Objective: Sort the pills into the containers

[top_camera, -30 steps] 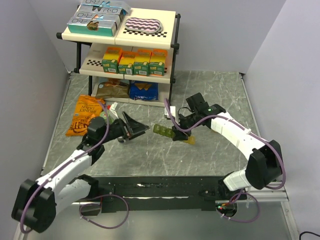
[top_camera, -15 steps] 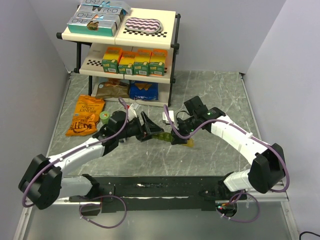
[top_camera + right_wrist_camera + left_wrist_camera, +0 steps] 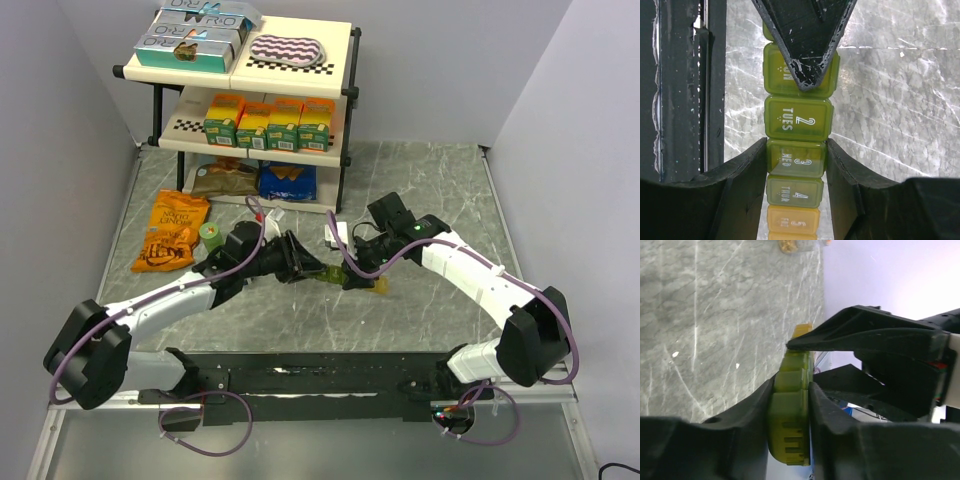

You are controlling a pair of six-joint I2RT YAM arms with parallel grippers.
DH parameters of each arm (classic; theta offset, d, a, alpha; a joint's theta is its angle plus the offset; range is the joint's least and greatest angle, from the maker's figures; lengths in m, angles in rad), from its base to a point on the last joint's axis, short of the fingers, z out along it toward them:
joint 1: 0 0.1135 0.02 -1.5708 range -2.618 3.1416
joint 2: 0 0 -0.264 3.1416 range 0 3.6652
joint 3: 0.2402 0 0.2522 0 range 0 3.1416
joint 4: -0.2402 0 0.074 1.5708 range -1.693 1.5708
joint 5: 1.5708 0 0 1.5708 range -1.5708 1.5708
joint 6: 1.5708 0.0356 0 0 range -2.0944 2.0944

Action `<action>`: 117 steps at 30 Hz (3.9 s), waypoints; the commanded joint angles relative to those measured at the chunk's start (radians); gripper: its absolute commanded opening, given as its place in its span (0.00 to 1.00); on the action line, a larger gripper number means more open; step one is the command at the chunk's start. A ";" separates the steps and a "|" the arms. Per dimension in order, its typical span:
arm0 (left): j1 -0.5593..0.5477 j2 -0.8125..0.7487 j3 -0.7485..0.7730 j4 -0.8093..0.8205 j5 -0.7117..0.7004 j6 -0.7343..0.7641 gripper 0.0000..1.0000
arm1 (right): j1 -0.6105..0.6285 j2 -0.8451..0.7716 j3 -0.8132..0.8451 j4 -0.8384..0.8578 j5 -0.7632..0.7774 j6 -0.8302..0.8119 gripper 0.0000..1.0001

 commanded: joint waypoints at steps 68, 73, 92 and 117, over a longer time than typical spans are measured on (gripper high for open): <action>0.006 -0.242 -0.322 0.256 -0.110 -0.920 0.01 | 0.402 -0.028 0.044 0.222 0.567 -0.107 0.13; 0.006 -0.201 -0.351 0.385 -0.068 -0.951 0.01 | 0.436 -0.016 0.023 0.332 0.693 -0.100 0.03; -0.018 -0.224 -0.376 0.430 0.034 -0.937 0.01 | 0.440 0.032 -0.013 0.774 1.029 -0.167 0.00; -0.003 -0.290 -0.443 0.431 -0.024 -0.973 0.01 | 0.316 -0.132 0.075 0.033 0.258 -0.178 0.41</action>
